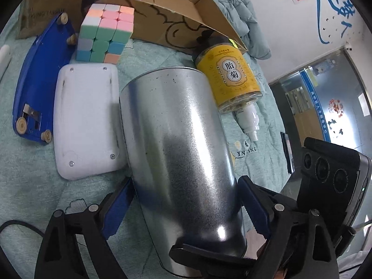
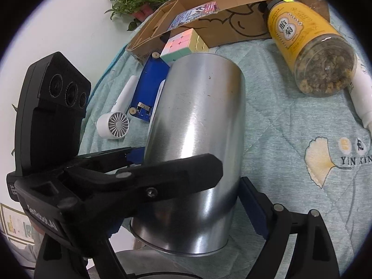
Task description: Organize rigid objects
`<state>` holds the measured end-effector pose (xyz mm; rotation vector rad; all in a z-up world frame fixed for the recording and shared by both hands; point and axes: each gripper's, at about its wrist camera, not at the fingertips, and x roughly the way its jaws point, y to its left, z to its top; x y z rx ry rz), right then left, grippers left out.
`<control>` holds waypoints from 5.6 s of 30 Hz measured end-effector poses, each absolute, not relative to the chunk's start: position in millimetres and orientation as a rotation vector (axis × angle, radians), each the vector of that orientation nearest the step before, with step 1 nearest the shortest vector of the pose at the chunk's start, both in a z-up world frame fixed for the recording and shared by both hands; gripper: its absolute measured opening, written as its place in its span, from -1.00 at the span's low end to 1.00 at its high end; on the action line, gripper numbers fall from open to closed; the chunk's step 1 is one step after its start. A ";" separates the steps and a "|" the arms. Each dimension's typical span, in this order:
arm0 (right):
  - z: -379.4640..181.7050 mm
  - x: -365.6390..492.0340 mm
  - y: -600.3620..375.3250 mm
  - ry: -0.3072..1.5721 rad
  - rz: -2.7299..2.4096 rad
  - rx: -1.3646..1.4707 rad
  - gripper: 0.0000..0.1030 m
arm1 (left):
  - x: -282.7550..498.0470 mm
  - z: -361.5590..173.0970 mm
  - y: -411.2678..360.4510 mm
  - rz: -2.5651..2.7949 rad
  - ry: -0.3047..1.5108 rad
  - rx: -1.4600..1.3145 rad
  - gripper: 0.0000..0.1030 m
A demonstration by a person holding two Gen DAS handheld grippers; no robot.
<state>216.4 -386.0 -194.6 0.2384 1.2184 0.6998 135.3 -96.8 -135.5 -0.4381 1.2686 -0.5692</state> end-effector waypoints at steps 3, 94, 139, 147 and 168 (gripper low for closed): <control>-197.6 218.9 -383.2 1.233 0.706 0.242 0.70 | 134.1 -137.5 -94.0 -0.576 1.266 -0.457 0.70; -178.2 503.2 -359.2 1.384 0.632 0.139 0.66 | 464.0 -118.5 -126.3 -0.582 1.338 -0.345 0.65; -95.8 366.4 -428.3 0.857 0.371 0.032 0.76 | 219.6 21.8 -23.9 -0.013 0.604 -0.091 0.99; -145.3 360.1 -455.5 0.985 0.310 0.026 0.76 | 170.2 -17.8 -42.2 -0.076 0.723 -0.083 0.99; -146.7 276.3 -413.0 1.025 0.579 -0.048 0.67 | 179.1 -64.2 -109.8 -0.512 1.031 -0.332 0.98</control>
